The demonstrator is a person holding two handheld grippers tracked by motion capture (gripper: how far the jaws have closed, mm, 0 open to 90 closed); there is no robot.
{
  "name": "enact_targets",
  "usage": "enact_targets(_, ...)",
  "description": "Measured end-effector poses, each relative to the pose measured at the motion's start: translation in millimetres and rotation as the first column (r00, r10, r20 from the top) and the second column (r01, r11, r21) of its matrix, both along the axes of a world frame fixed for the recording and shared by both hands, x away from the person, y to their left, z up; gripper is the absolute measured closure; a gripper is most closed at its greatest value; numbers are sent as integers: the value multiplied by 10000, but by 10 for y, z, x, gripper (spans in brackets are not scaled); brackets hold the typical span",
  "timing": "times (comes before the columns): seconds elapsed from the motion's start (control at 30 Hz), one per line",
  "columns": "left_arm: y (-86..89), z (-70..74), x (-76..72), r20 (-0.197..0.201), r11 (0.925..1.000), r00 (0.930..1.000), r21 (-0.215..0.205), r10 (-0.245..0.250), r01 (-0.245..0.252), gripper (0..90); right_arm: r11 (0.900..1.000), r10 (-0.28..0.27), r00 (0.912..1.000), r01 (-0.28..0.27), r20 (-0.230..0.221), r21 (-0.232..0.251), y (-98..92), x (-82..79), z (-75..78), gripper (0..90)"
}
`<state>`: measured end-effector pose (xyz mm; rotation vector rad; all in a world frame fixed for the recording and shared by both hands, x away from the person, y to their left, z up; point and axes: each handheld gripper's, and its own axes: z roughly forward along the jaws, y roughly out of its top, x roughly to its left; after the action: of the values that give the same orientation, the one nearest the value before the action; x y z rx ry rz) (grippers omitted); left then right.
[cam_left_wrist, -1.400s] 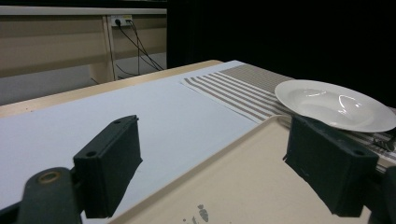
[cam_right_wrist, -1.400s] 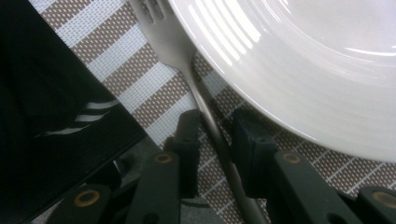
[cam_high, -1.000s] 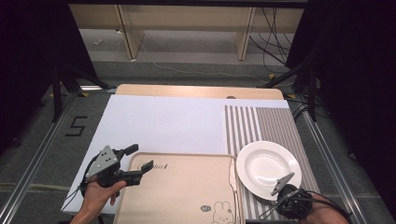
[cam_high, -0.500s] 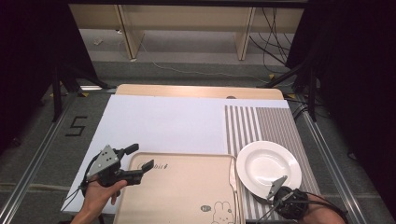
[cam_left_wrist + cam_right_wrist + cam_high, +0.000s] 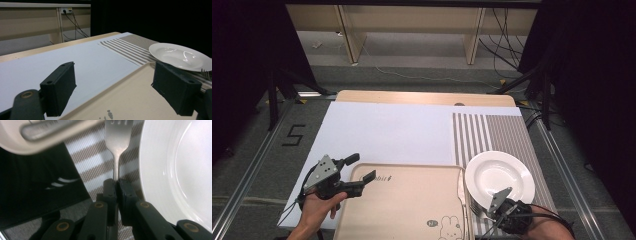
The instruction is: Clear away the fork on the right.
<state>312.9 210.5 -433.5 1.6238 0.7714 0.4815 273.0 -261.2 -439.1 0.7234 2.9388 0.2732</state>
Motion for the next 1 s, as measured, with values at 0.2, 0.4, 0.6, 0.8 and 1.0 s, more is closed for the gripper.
enact_targets(0.2, -2, 0, 0, 0, 10000, 10000, -1, -13, 13, 178, 9926, -295, 9995, 280, 106, 1186, 54, 49, 123, 855)
enact_targets(0.4, 2, 4, -3, 6, 10000, 10000, -57, -15, 15, 178, 9673, -1026, 9947, 989, 36, 2337, 116, 147, 216, 855)
enact_targets(0.6, 1, 6, -5, 20, 10000, 10000, -58, -3, 3, 178, 9443, -1335, 9909, 1224, 158, 3055, 194, 182, 301, 855)
enact_targets(0.8, 2, 7, -4, 35, 10000, 10000, -48, -4, 4, 178, 9119, -1468, 9891, 1391, -97, 3861, 271, 224, 382, 855)
enact_targets(1.0, 5, 11, -6, 80, 10000, 10000, -20, -12, 12, 178, 8926, -1009, 9944, 1042, -309, 4385, 386, 274, 403, 855)
